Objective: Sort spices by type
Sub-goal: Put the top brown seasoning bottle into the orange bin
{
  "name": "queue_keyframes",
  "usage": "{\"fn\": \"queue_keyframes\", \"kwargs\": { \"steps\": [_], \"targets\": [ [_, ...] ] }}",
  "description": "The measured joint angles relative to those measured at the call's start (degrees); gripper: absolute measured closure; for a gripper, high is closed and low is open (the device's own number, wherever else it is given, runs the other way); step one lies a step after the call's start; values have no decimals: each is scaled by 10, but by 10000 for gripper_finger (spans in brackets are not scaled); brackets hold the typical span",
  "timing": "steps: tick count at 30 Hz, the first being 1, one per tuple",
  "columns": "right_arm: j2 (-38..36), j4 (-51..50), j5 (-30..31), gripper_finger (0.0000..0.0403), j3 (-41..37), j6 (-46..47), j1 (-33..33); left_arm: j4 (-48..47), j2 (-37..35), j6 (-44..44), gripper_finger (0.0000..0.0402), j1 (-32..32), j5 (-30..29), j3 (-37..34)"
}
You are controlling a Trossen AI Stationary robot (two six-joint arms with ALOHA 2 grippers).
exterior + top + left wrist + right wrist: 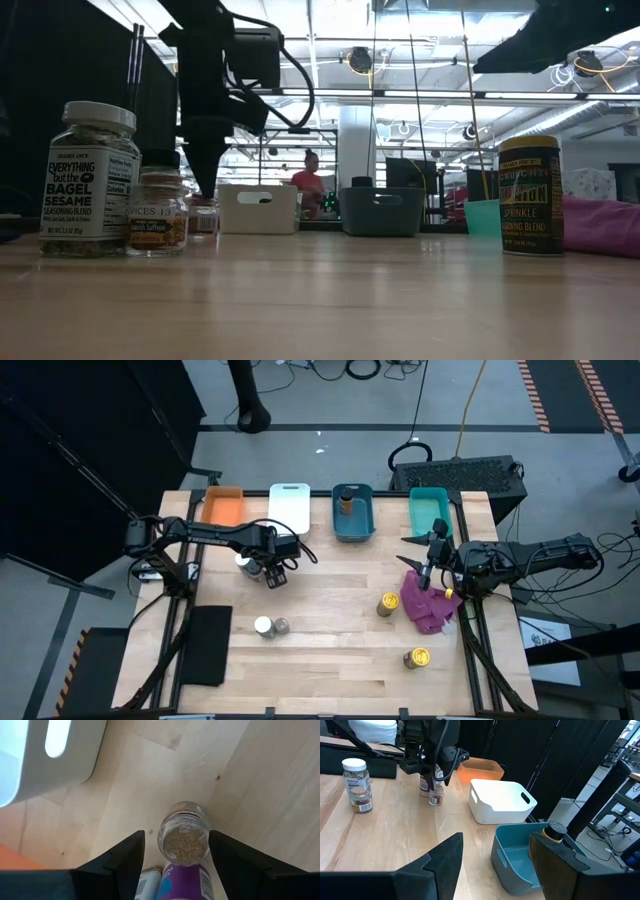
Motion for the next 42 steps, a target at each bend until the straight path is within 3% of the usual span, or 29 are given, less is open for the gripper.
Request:
{"fn": "queue_keyframes", "kwargs": {
  "steps": [42],
  "targets": [
    [0, -1, 0, 193, 0, 0, 0, -3, -2, -60, 173, -17, 39, -1]
  ]
}}
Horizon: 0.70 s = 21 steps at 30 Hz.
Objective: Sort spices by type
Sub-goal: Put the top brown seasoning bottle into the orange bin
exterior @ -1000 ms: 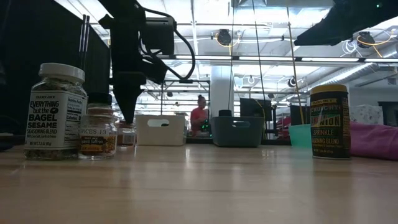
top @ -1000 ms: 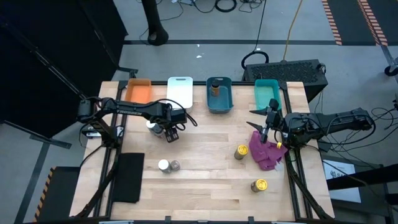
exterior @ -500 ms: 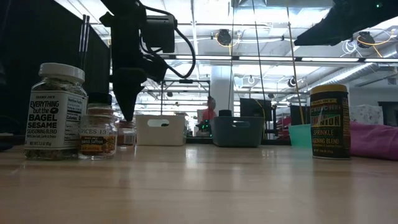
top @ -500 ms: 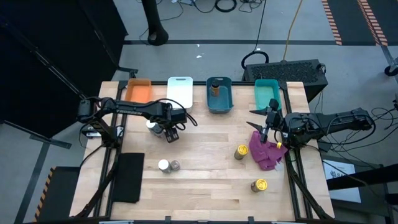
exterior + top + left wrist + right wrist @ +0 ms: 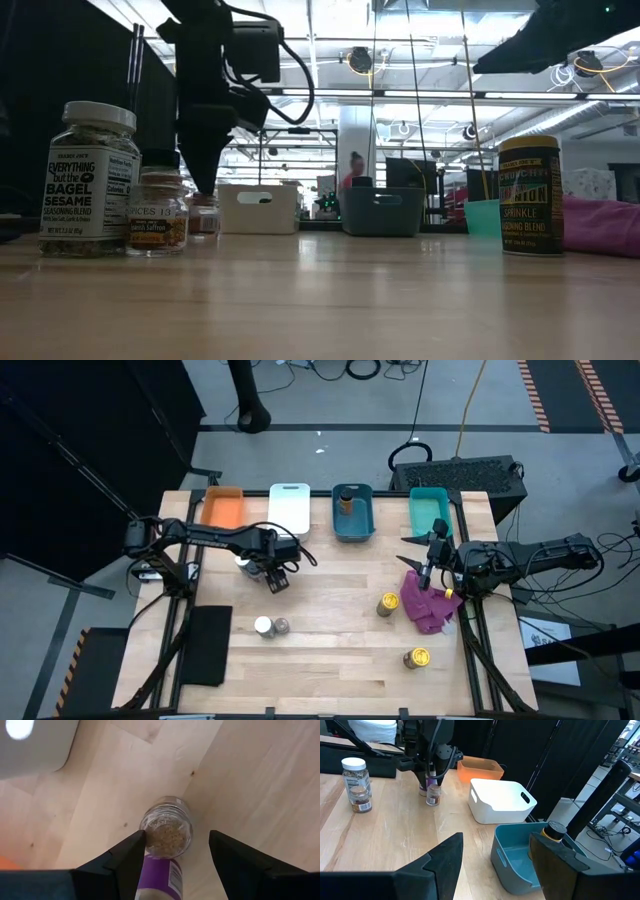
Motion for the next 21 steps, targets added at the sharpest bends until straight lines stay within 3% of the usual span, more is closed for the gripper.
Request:
{"fn": "queue_keyframes", "kwargs": {
  "steps": [21],
  "targets": [
    [0, -1, 0, 193, 0, 1, 0, 23, 2, 0, 173, 0, -22, -6]
  ]
}}
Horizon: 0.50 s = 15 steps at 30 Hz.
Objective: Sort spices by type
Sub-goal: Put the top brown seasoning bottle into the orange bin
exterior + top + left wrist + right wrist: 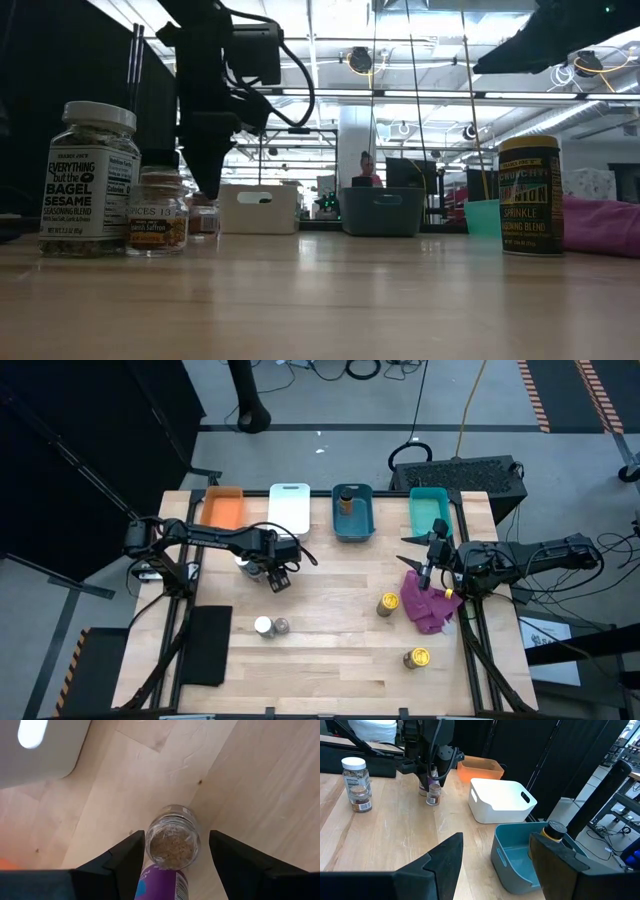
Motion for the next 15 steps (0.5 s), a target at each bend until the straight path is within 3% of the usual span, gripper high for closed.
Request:
{"fn": "queue_keyframes", "kwargs": {
  "steps": [15],
  "targets": [
    [0, 0, 0, 193, 0, 0, 0, -1, 0, -28, 173, 0, 11, 0]
  ]
}}
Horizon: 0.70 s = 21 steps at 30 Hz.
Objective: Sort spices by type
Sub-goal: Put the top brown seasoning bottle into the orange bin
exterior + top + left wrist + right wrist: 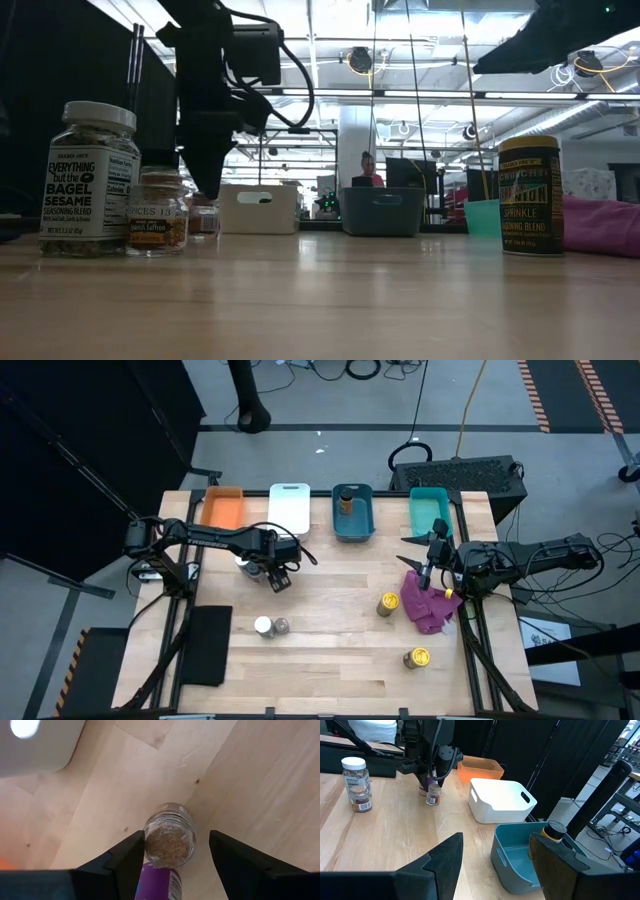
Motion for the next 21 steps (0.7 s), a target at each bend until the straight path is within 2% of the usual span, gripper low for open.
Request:
{"fn": "queue_keyframes", "kwargs": {
  "steps": [8, 15, 21],
  "targets": [
    [0, 0, 0, 193, 0, 0, 0, -1, 0, -6, 171, 0, 8, 0],
    [0, 0, 0, 193, 0, -1, 0, -1, 0, -13, 135, 0, -2, 0],
    [0, 0, 0, 193, 0, -2, 0, -1, 3, -2, 130, 0, -14, 0]
  ]
}}
